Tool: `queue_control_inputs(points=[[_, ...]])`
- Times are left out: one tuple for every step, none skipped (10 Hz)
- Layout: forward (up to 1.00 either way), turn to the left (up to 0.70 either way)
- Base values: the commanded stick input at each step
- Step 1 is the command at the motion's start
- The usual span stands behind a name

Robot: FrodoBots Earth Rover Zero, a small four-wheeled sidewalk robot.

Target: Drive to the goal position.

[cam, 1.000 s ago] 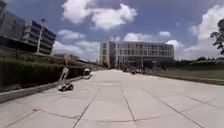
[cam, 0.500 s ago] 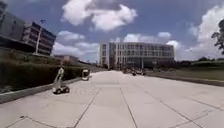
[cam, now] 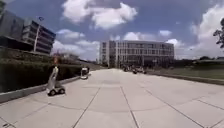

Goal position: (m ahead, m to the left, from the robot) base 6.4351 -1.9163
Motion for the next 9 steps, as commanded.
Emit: queue_control_inputs(points=[[0.50, 0.00], [0.50, 0.00], [0.50, 0.00], [0.50, 0.00], [0.50, 0.00], [0.50, 0.00], [0.50, 0.00], [0.50, 0.00], [0.50, 0.00]])
